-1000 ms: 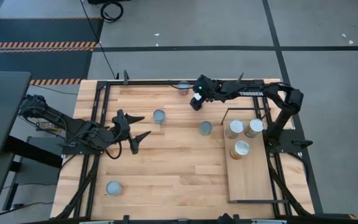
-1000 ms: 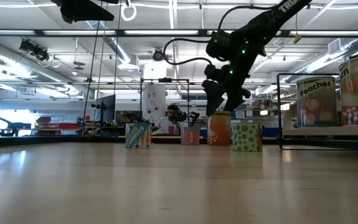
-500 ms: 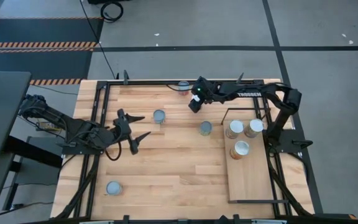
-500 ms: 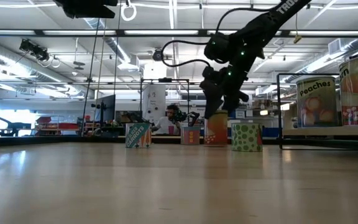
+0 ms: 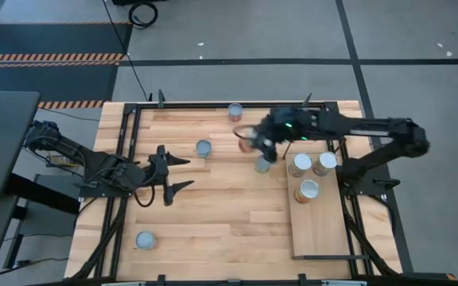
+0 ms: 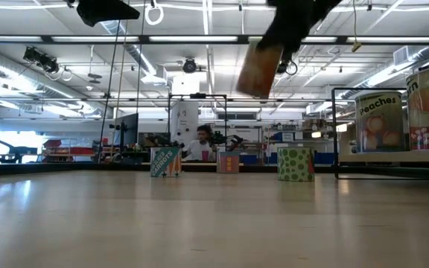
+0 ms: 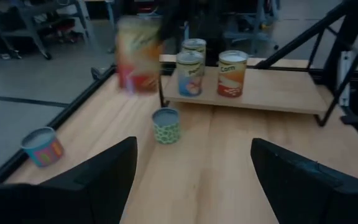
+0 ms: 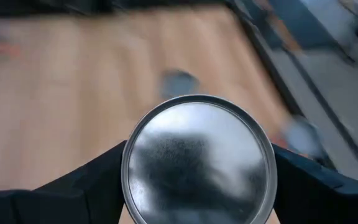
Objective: Pick and place cans onto a shelf
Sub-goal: Put the canned corn on the shelf aligned with the canned corn
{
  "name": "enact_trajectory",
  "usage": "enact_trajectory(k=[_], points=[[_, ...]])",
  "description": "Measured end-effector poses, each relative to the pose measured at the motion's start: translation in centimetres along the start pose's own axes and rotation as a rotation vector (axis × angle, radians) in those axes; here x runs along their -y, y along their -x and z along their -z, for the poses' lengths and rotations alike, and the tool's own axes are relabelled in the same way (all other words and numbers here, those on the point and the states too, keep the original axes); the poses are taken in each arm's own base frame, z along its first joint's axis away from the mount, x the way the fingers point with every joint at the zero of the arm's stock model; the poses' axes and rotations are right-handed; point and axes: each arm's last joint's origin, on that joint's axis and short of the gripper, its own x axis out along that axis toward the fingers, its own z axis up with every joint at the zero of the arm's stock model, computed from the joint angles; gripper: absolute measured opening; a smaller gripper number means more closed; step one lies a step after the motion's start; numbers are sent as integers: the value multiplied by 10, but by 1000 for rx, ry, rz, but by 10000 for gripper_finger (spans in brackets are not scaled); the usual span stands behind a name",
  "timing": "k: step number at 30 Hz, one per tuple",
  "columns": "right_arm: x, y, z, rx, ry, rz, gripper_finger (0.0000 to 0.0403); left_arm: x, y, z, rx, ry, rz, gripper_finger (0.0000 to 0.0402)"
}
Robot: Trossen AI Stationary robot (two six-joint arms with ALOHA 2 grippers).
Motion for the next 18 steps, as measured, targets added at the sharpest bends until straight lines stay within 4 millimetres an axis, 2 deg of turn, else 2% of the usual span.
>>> enact_trajectory(k=[5,9,13,18], points=[[-35,63,1,98,-6,-245,318,0,0,0,-2,21,11,318],[-40,106,22,24,-90,-266,318,0,0,0,-2,71,12,318],[-42,131,43,-94,-179,-295,318,1,0,0,-8,87,39,318],[-43,154,62,-212,-230,-405,318,2,0,-2,3,118,53,318]])
